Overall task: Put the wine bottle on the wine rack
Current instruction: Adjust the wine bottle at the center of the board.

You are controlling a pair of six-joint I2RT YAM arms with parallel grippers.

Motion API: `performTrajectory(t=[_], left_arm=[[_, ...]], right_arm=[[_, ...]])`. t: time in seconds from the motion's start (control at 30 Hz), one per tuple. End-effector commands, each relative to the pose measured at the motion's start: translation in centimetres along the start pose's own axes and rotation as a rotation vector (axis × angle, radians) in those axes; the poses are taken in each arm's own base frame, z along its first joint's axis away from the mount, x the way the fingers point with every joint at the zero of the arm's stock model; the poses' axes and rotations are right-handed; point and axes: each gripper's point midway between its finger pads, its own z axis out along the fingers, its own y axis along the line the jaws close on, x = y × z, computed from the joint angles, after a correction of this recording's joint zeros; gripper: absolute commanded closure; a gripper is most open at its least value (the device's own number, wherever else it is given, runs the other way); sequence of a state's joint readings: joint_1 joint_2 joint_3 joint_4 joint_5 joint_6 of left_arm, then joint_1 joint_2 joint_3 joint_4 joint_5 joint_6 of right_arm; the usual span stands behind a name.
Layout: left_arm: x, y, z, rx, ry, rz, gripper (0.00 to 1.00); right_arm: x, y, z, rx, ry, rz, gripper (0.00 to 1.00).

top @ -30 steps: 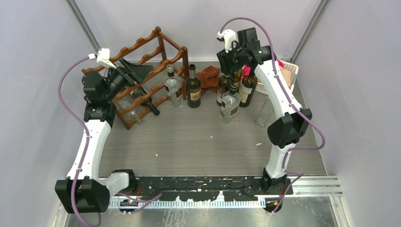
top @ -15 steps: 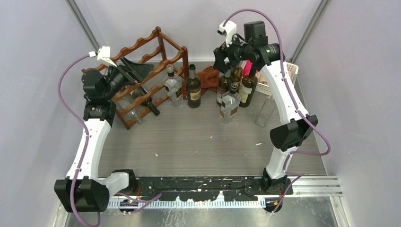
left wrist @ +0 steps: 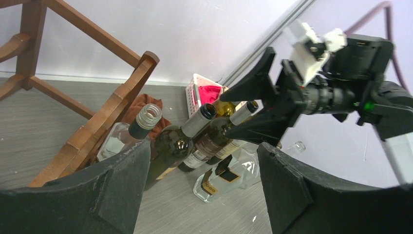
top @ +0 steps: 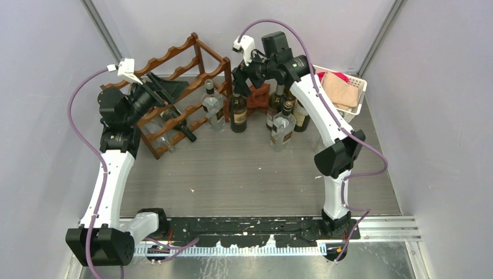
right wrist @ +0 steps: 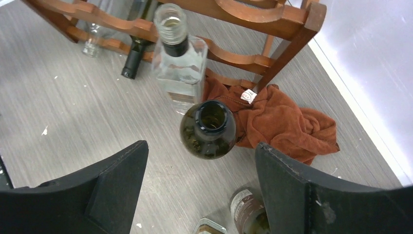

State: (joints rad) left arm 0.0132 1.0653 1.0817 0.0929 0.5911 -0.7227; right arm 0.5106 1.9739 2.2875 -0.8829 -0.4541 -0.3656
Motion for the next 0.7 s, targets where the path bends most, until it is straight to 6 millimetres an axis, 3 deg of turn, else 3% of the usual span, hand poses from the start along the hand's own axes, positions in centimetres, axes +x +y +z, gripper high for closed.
performTrajectory(t=[0.0, 0.37, 0.67], left_arm=[[-1.6, -2.0, -0.6, 0.042, -0.046, 0.058, 0.2], [-1.3, -1.7, -0.4, 0.039, -0.037, 0.049, 0.2], [-1.4, -1.7, -0.4, 0.038, -0.04, 0.051, 0.2]], right_arm=[[-2.7, -1.5, 0.1, 0.08, -0.075, 0.01, 0.16], [-2.0, -1.4, 3.3, 0.067, -0.069, 0.045, 0.32], [-2.0, -1.9, 3.8, 0.076, -0.077, 0.032, 0.7]])
